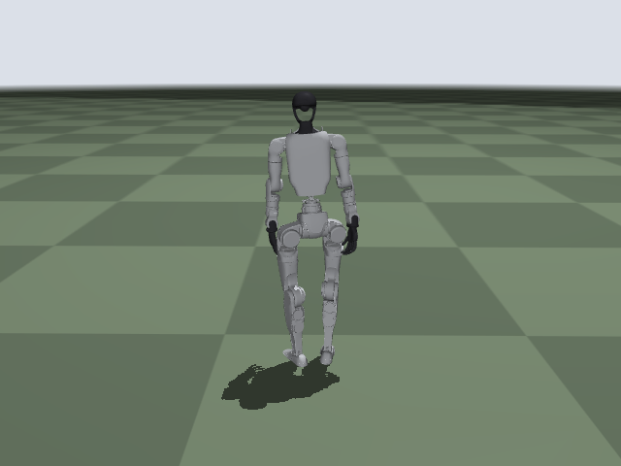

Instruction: In place motions

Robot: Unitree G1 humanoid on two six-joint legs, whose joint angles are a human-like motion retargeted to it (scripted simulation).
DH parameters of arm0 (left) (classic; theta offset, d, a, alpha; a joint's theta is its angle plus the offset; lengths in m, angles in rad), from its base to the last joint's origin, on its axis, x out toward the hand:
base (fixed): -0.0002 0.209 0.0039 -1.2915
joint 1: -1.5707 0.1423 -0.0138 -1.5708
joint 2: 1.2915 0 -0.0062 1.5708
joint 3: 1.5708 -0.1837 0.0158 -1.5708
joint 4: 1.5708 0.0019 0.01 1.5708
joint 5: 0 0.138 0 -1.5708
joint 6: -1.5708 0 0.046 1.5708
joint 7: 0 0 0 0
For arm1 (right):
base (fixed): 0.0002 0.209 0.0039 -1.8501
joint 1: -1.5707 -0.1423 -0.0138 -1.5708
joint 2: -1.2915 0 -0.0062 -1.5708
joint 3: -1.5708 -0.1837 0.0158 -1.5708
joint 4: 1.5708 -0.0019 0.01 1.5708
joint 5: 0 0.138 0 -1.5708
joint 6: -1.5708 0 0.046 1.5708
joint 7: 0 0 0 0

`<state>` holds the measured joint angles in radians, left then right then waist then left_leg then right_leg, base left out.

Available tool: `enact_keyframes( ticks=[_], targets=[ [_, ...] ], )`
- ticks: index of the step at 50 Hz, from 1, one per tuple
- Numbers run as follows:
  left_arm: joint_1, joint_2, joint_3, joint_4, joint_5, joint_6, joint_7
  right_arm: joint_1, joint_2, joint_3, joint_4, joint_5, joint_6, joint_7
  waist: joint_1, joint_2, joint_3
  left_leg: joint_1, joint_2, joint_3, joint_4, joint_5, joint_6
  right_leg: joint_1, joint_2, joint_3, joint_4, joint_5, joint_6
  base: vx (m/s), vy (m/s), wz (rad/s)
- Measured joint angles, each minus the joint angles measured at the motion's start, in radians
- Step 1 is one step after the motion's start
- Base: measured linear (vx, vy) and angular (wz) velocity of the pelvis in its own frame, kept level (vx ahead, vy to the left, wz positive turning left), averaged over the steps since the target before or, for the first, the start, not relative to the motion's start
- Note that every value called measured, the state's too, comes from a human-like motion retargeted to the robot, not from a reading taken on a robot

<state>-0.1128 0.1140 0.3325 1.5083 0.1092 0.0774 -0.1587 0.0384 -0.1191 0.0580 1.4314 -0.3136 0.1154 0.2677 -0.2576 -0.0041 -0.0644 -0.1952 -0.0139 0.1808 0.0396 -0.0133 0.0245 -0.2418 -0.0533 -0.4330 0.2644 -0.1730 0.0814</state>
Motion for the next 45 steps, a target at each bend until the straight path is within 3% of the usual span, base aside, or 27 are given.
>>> enact_keyframes(
  ticks=[3, 5, 7, 10, 14, 23, 31, 35, 38, 40, 42, 45],
  targets=[
    [0.019, 0.006, -0.028, 0.049, 0.026, 0.008, 0.001, 0.002, 0.007, 0.000, -0.033, 0.021, -0.017, 0.008, -0.001, -0.046, 0.037, 0.082, -0.063, -0.053, -0.013, -0.015, 0.021, 0.087, 0.005, -0.016, -0.179, 0.022, -0.037, 0.06, 0.10, 0.78],
    [0.029, 0.028, -0.033, 0.086, 0.063, 0.029, -0.007, 0.003, 0.014, 0.011, -0.038, 0.027, -0.026, 0.029, 0.113, -0.078, 0.022, 0.105, -0.069, -0.001, -0.009, -0.036, 0.025, 0.138, -0.026, -0.139, -0.188, 0.016, -0.010, 0.14, 0.07, -0.83],
    [0.052, 0.017, -0.038, 0.101, 0.122, 0.042, 0.026, 0.002, 0.023, -0.030, -0.041, 0.023, -0.015, 0.046, 0.099, -0.069, 0.015, 0.091, -0.076, -0.086, 0.022, -0.039, 0.030, 0.159, -0.037, -0.166, -0.229, 0.046, 0.005, 0.04, 0.08, 1.09],
    [0.101, -0.003, -0.012, 0.095, 0.089, 0.002, 0.081, -0.014, 0.029, -0.030, -0.062, 0.017, -0.005, 0.035, 0.143, -0.082, 0.016, 0.107, -0.087, -0.081, 0.027, -0.054, 0.034, 0.194, 0.000, -0.185, -0.267, 0.037, -0.019, -0.02, 0.09, 0.20],
    [0.167, -0.016, 0.031, 0.096, 0.061, 0.013, 0.005, -0.029, 0.033, 0.004, -0.082, -0.004, -0.020, 0.015, 0.107, -0.060, -0.021, 0.106, -0.087, -0.109, 0.016, -0.050, 0.027, 0.181, -0.005, -0.192, -0.247, 0.022, -0.022, 0.00, 0.08, 0.35],
    [0.202, -0.029, 0.059, 0.116, 0.060, 0.030, 0.034, -0.014, 0.048, 0.008, -0.061, 0.013, -0.024, 0.022, 0.094, -0.042, -0.064, 0.124, -0.086, -0.119, 0.005, -0.061, 0.022, 0.191, 0.005, -0.198, -0.238, 0.012, -0.022, 0.01, 0.07, 0.09],
    [0.176, -0.049, 0.056, 0.076, 0.036, 0.017, 0.030, -0.009, 0.031, 0.002, 0.020, -0.029, -0.008, 0.018, 0.112, -0.052, -0.069, 0.116, -0.097, -0.099, 0.096, -0.108, 0.037, 0.156, -0.034, -0.085, -0.183, 0.024, -0.006, 0.01, 0.12, -0.59],
    [0.150, -0.064, 0.040, 0.079, 0.034, 0.014, 0.035, -0.006, 0.018, -0.018, 0.033, -0.034, -0.005, -0.003, 0.172, -0.065, -0.059, 0.082, -0.147, -0.279, 0.155, -0.088, 0.072, 0.120, -0.063, 0.034, -0.160, 0.058, -0.006, -0.05, 0.21, -1.79],
    [0.138, -0.070, 0.027, 0.073, 0.035, 0.005, 0.040, -0.014, 0.010, -0.026, 0.025, -0.025, -0.006, 0.000, 0.207, -0.059, -0.034, 0.097, -0.155, -0.427, 0.140, -0.069, 0.037, 0.090, -0.056, 0.127, -0.138, 0.087, -0.015, -0.15, 0.28, -2.29],
    [0.137, -0.071, 0.017, 0.069, 0.038, -0.002, 0.040, -0.024, 0.006, -0.029, 0.009, -0.025, -0.004, 0.008, 0.223, -0.054, -0.021, 0.099, -0.138, -0.366, 0.123, -0.079, 0.030, 0.057, -0.036, 0.222, -0.117, 0.106, -0.023, -0.21, 0.31, -2.81],
    [0.138, -0.062, 0.000, 0.073, 0.046, -0.004, 0.036, -0.034, 0.006, -0.028, -0.019, -0.028, -0.007, 0.016, 0.249, -0.050, -0.011, 0.083, -0.123, -0.197, 0.111, -0.091, 0.069, 0.016, 0.010, 0.352, -0.101, 0.135, -0.042, -0.30, 0.38, -2.71],
    [0.133, -0.033, -0.045, 0.100, 0.066, -0.009, 0.016, -0.040, 0.013, -0.021, -0.068, -0.020, -0.023, 0.024, 0.001, 0.008, -0.016, 0.155, -0.107, -0.277, 0.021, -0.091, 0.068, -0.014, 0.015, 0.282, -0.096, 0.153, -0.060, -0.34, 0.40, 0.26]
  ],
)
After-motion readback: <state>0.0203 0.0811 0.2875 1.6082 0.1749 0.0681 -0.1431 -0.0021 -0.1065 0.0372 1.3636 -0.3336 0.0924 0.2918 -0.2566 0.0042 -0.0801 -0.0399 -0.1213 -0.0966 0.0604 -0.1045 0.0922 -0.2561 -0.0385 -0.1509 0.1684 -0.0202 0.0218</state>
